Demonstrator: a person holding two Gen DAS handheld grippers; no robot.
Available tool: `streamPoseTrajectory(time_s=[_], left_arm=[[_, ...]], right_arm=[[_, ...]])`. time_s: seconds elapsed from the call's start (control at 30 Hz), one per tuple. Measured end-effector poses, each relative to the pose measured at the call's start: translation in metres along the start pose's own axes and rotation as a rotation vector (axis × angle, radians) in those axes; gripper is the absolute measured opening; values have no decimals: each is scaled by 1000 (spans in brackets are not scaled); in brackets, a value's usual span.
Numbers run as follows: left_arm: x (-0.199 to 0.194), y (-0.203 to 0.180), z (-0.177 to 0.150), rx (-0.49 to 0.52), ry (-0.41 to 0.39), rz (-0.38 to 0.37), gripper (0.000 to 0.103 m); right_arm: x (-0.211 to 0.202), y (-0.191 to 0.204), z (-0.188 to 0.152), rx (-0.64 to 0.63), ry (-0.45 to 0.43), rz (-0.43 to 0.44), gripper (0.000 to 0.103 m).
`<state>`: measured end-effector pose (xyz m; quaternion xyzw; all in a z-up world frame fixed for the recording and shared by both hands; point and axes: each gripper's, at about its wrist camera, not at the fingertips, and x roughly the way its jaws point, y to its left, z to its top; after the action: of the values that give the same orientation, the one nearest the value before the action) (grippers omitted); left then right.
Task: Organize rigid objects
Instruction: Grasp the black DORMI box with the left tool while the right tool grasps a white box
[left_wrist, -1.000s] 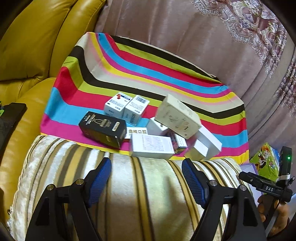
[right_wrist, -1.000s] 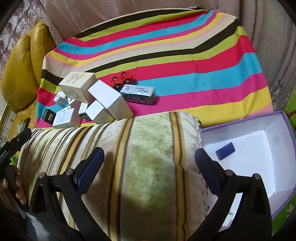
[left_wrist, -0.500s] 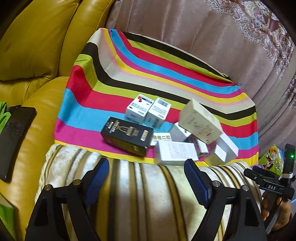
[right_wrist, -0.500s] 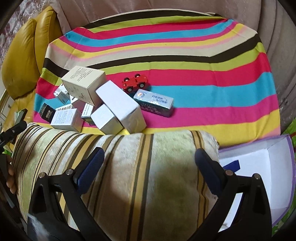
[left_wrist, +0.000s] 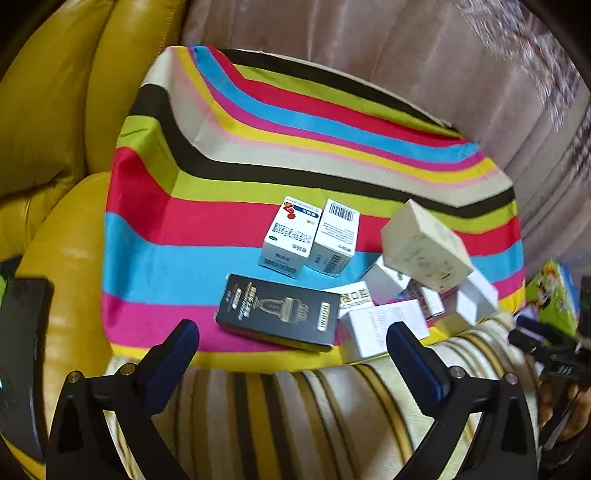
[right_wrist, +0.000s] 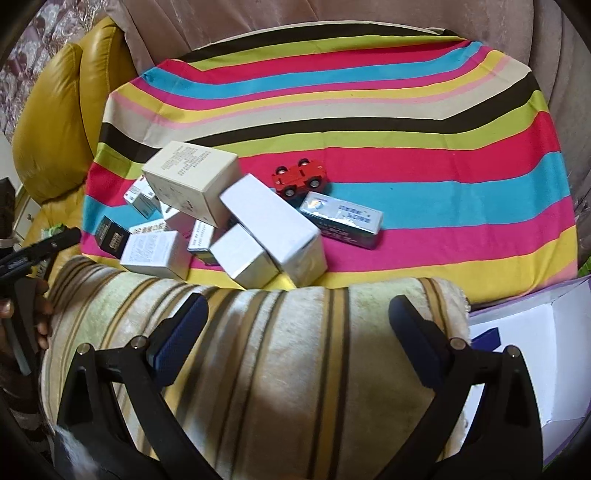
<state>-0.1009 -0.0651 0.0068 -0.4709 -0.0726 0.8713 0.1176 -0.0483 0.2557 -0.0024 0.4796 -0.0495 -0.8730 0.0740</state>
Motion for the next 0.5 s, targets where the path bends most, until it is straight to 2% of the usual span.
streamPoseTrajectory(time_s=[0.2, 0.33, 0.5], left_arm=[[20, -2, 10, 80, 66, -23, 103], [30, 3, 15, 80, 89, -27, 103], [40, 10, 17, 58, 115, -46, 103]], right_arm=[[3, 7, 6, 25, -7, 18, 99], [2, 11, 14, 49, -20, 42, 99], [0, 28, 28, -36, -70, 61, 99]])
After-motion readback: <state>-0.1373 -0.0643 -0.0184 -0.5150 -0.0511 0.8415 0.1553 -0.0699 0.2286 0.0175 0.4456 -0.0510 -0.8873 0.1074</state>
